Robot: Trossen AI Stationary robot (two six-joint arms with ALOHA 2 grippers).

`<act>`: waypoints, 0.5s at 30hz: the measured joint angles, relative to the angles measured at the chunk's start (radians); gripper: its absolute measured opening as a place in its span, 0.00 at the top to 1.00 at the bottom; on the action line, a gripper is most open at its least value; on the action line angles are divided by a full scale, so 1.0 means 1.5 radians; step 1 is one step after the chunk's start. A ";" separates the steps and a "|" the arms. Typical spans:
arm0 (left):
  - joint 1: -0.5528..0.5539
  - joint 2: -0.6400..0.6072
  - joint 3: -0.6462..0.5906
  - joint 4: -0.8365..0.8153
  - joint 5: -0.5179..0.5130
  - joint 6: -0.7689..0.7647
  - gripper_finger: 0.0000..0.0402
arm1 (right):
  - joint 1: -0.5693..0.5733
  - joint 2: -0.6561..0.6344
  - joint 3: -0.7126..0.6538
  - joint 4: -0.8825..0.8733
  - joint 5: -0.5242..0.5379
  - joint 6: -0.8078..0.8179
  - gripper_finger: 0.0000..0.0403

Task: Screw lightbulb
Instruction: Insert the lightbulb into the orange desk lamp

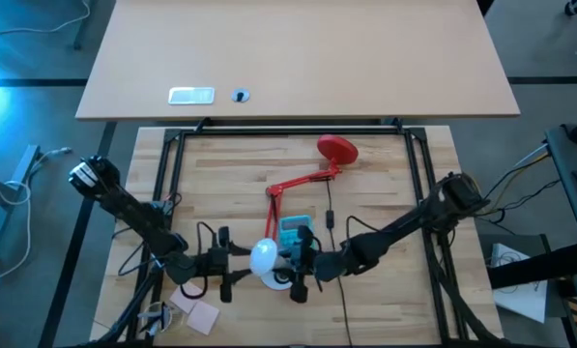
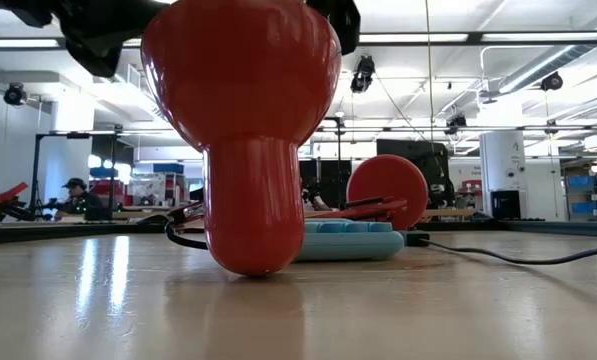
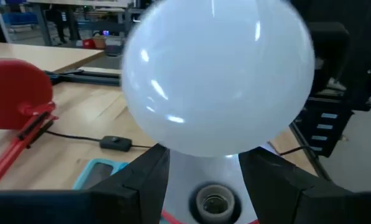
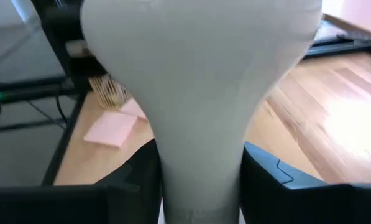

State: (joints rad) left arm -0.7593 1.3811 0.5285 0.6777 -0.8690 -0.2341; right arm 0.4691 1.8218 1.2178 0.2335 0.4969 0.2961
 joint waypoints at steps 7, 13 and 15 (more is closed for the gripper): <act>0.009 -0.012 0.000 -0.036 -0.023 -0.008 0.54 | -0.011 0.008 0.001 -0.042 -0.018 0.053 0.63; 0.009 -0.003 0.000 -0.033 -0.027 -0.010 0.54 | -0.010 -0.004 0.002 -0.109 -0.043 0.067 0.52; 0.009 -0.003 0.000 -0.034 -0.027 -0.010 0.54 | -0.010 -0.007 0.010 -0.114 -0.066 0.067 0.48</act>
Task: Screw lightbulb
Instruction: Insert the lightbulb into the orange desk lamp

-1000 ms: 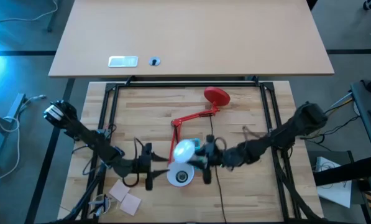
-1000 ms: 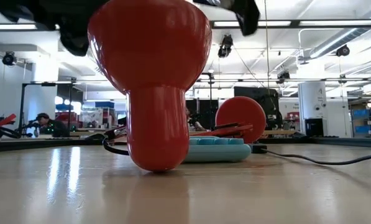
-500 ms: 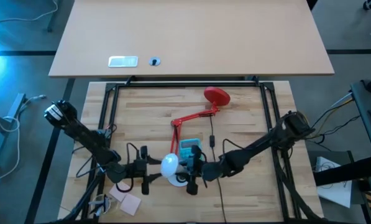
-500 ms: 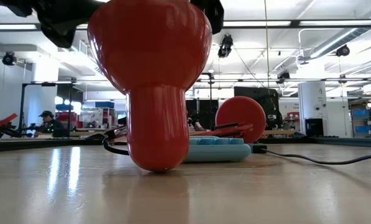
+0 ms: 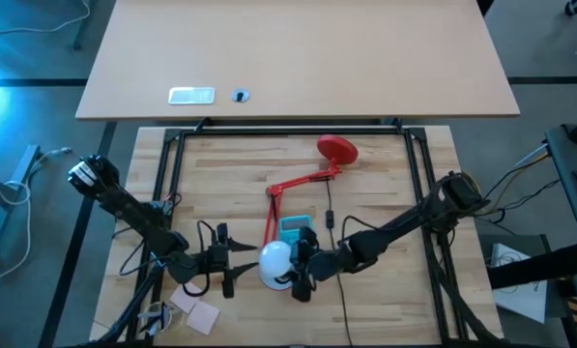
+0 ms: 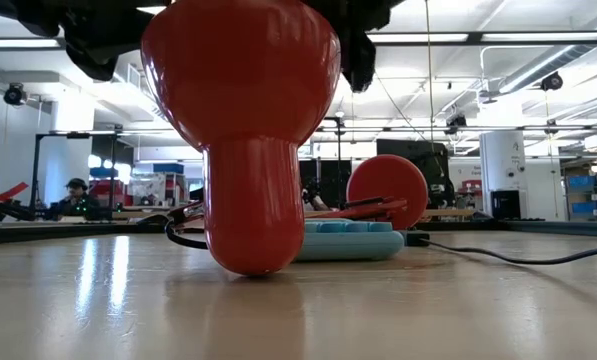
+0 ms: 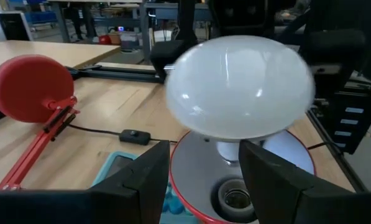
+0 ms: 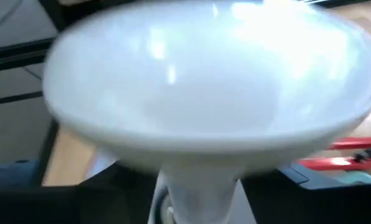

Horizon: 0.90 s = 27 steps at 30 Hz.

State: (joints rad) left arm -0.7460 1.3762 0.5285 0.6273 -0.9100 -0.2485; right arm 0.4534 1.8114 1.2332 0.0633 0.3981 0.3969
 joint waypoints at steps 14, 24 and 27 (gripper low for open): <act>0.000 0.000 0.000 0.000 0.001 -0.002 0.54 | -0.002 -0.001 0.056 -0.121 -0.037 -0.003 0.23; -0.005 -0.021 0.000 -0.021 -0.017 0.038 0.54 | -0.010 -0.002 0.055 -0.133 -0.043 -0.007 0.22; -0.016 -0.075 0.000 -0.065 -0.019 0.036 0.54 | -0.009 -0.003 0.068 -0.179 -0.045 -0.011 0.23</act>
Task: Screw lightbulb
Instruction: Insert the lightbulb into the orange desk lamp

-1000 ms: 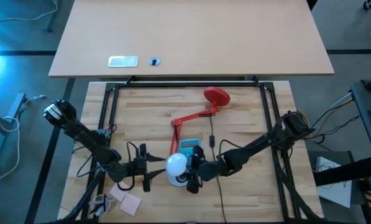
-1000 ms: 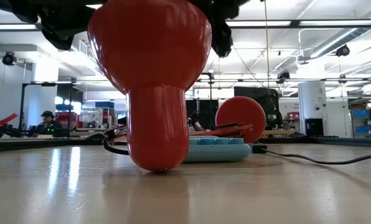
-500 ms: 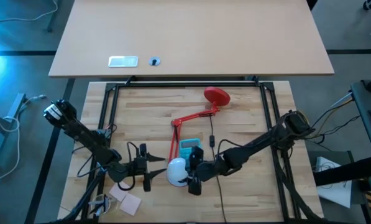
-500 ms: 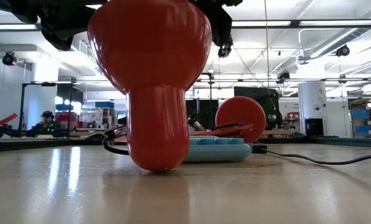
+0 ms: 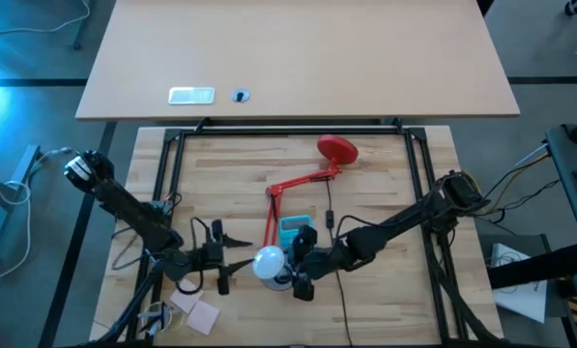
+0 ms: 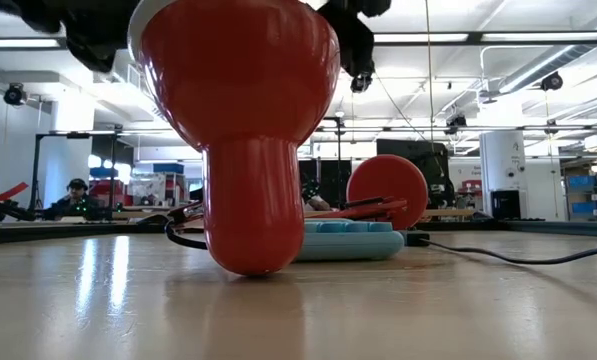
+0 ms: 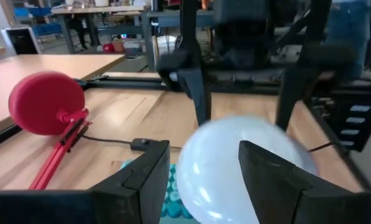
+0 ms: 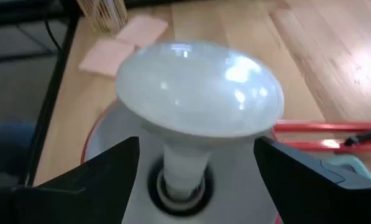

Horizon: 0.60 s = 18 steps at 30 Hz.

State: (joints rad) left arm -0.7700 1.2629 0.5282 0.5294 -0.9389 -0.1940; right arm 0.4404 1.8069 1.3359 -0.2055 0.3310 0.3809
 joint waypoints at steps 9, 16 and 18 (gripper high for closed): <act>-0.032 -0.097 0.000 -0.220 0.006 -0.155 0.54 | 0.000 -0.053 0.070 -0.173 0.001 -0.038 0.23; -0.021 -0.005 -0.001 -0.179 0.006 -0.189 0.54 | -0.017 -0.055 0.057 -0.092 0.067 -0.104 0.23; -0.016 0.021 -0.001 -0.162 0.004 -0.191 0.54 | -0.025 -0.040 0.044 -0.066 0.077 -0.106 0.23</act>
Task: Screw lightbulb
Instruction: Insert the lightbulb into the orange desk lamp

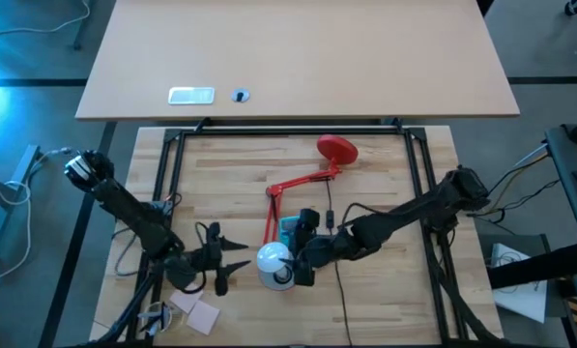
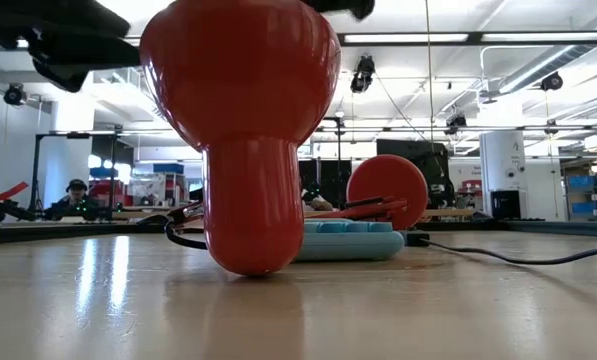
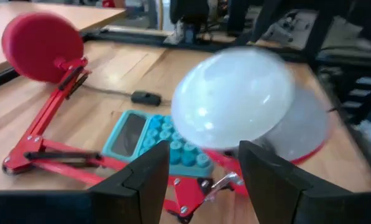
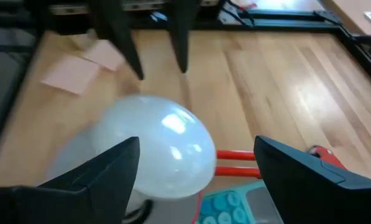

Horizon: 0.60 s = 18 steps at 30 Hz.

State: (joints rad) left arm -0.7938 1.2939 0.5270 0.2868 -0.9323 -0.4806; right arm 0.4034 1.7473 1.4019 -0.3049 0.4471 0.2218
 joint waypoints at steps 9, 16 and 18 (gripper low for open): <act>0.008 0.047 0.032 0.017 0.001 0.026 0.54 | 0.013 0.012 -0.010 0.036 -0.013 0.009 0.28; 0.015 0.042 0.061 0.018 -0.002 0.079 0.54 | 0.043 0.012 -0.013 0.032 -0.070 0.059 0.31; 0.015 0.041 0.068 0.018 -0.002 0.091 0.54 | 0.046 0.012 -0.013 0.032 -0.068 0.071 0.31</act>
State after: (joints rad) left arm -0.7709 1.3560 0.6284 0.3144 -0.9348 -0.3442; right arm 0.4721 1.7660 1.3828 -0.2565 0.3453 0.3278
